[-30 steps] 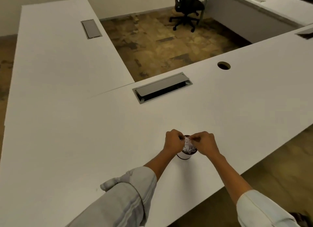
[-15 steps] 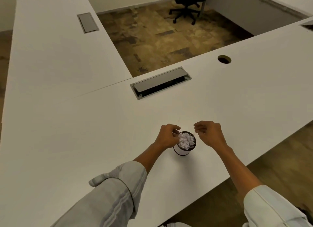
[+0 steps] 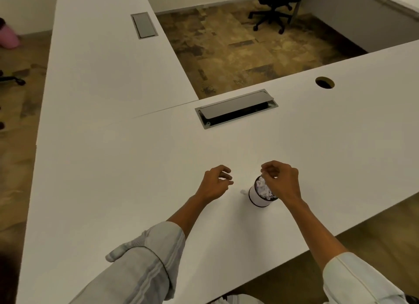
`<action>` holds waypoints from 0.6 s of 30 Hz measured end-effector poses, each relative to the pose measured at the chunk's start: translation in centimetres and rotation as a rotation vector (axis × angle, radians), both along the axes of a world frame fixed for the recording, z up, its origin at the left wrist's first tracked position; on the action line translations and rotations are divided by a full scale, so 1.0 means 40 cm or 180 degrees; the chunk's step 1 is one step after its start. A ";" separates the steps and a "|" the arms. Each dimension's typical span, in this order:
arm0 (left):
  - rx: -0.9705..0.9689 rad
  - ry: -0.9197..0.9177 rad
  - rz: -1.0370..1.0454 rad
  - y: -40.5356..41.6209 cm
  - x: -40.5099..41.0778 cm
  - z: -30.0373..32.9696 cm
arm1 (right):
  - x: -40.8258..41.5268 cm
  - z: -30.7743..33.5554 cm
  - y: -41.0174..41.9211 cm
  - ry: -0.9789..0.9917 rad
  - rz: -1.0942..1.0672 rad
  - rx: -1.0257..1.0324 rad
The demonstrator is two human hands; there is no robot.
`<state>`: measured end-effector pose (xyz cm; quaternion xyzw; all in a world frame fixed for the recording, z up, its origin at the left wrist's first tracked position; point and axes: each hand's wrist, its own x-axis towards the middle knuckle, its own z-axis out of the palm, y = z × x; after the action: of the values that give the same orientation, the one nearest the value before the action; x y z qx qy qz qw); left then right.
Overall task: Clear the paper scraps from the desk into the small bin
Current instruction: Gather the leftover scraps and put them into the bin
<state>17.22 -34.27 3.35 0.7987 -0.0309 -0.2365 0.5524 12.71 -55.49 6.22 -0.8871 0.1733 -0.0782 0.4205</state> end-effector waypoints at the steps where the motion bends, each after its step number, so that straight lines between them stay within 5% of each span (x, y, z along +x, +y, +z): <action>1: 0.0085 -0.0010 0.0097 0.042 -0.004 -0.013 | -0.003 -0.005 0.018 -0.0032 0.0018 0.0023; 5: 0.0660 -0.0207 0.0533 0.246 -0.045 -0.079 | -0.034 -0.055 0.123 0.0185 0.0337 -0.0157; 11: 0.1665 -0.0208 0.0653 0.549 -0.171 -0.145 | -0.067 -0.181 0.274 0.1698 0.1335 -0.0948; 18: 0.1996 0.0204 0.0415 0.797 -0.332 -0.162 | -0.033 -0.230 0.344 0.2112 0.1025 -0.1932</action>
<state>3.93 -2.37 -3.13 0.9224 0.1121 -0.2237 0.2941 11.38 -41.74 -2.98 -0.9625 0.1278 0.2284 0.0711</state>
